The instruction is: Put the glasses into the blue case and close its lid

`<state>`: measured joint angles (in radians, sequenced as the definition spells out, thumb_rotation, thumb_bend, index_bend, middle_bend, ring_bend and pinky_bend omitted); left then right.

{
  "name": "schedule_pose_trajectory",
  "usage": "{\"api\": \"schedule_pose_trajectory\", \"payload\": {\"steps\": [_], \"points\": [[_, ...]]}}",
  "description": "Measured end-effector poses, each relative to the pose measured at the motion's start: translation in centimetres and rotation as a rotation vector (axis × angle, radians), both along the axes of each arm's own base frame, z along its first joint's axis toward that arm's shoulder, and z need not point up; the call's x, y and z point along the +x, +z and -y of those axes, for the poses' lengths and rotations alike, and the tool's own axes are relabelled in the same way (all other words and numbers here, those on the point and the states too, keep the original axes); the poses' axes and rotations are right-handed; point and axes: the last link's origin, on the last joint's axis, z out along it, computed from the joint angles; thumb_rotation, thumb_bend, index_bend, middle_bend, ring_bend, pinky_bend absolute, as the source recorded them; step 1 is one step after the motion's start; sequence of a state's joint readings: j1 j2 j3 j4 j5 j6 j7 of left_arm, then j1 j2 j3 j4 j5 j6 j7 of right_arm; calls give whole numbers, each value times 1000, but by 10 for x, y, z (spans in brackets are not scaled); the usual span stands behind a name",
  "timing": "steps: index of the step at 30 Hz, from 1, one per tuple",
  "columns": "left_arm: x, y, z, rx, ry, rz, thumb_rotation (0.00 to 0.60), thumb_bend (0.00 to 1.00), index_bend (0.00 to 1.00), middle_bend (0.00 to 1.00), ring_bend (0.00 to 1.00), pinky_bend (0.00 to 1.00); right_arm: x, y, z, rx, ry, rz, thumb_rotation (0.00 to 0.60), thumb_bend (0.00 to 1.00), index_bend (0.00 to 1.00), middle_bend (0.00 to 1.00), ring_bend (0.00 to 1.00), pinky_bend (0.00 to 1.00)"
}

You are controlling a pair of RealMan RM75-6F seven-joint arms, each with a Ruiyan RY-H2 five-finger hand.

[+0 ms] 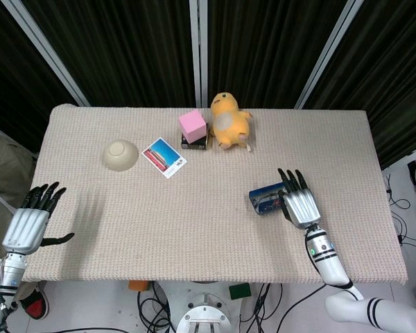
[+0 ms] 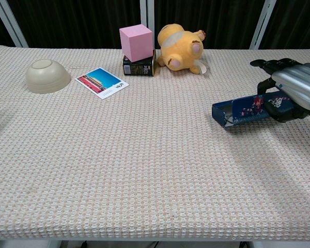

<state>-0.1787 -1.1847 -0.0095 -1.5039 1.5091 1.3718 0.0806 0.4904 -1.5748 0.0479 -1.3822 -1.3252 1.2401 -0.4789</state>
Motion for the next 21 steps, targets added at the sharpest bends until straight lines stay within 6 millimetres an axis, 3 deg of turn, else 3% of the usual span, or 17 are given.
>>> {"api": "schedule_pose_trajectory", "payload": {"steps": [7,21], "points": [[-2,0,0,2,5,5,430,19,91,0,0,74,-1,-2,0,5,3,-10,600,592,778,0,0,0],[-5,5,1,13,14,2,428,19,91,0,0,74,7,-24,31,-60,72,-81,600,592,765,0,0,0]]}}
